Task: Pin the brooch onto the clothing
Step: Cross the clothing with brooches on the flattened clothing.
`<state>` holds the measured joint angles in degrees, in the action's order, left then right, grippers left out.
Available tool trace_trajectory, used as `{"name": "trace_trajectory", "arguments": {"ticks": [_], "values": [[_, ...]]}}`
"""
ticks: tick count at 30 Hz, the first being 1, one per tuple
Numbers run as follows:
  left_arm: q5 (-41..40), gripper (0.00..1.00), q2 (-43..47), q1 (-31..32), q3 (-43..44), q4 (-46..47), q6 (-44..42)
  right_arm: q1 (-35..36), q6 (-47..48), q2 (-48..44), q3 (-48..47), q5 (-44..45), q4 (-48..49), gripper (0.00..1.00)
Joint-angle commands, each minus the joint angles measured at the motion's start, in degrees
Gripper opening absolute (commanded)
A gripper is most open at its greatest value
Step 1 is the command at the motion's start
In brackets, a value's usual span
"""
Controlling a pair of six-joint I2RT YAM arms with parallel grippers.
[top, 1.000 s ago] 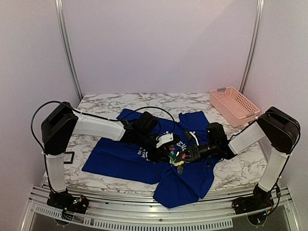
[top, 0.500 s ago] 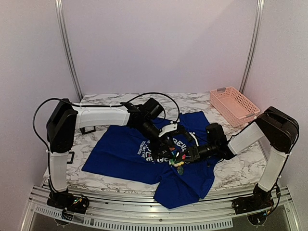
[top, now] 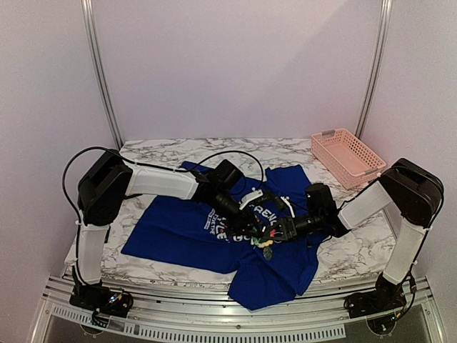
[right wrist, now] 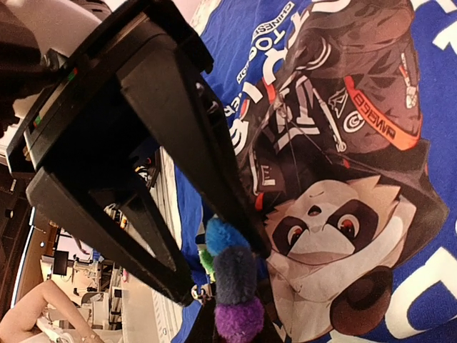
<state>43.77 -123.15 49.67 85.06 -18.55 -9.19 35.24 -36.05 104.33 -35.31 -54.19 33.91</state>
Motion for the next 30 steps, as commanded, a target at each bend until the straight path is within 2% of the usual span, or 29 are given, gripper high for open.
{"name": "trace_trajectory", "arguments": {"ticks": [1,5,9,13,15,18,26,28,30], "values": [[5.1,0.29,0.4,-1.0,-2.2,3.2,2.7,0.3,1.6,-0.3,-0.6,-0.1,-0.7,0.00],[5.1,0.11,0.7,-1.0,-3.5,4.2,3.0,0.3,2.1,-0.4,-1.1,0.0,-1.5,0.00],[5.8,0.00,0.9,-0.8,-4.7,6.8,4.6,0.2,2.2,-0.3,-1.4,-0.2,-1.9,0.00],[6.2,0.00,1.2,-0.6,-5.7,9.2,6.2,0.3,2.3,-0.5,-2.4,0.3,-3.6,0.01],[6.3,0.00,1.3,-0.6,-6.2,9.2,6.3,0.3,2.5,-1.0,-3.9,0.1,-5.9,0.12],[6.7,0.00,1.9,-0.7,-7.1,9.0,6.0,0.2,4.6,-3.0,-6.0,1.9,-12.0,0.23],[7.0,0.00,3.5,-1.0,-8.7,9.0,5.2,-1.0,10.3,-8.9,-7.2,6.6,-26.2,0.37],[7.0,0.00,3.5,-1.0,-8.5,8.8,5.3,-1.5,11.4,-10.5,-7.5,9.6,-30.9,0.41],[7.0,0.00,3.7,-1.1,-8.3,8.8,5.4,-2.0,11.9,-13.9,-7.4,16.5,-36.3,0.45]]}}
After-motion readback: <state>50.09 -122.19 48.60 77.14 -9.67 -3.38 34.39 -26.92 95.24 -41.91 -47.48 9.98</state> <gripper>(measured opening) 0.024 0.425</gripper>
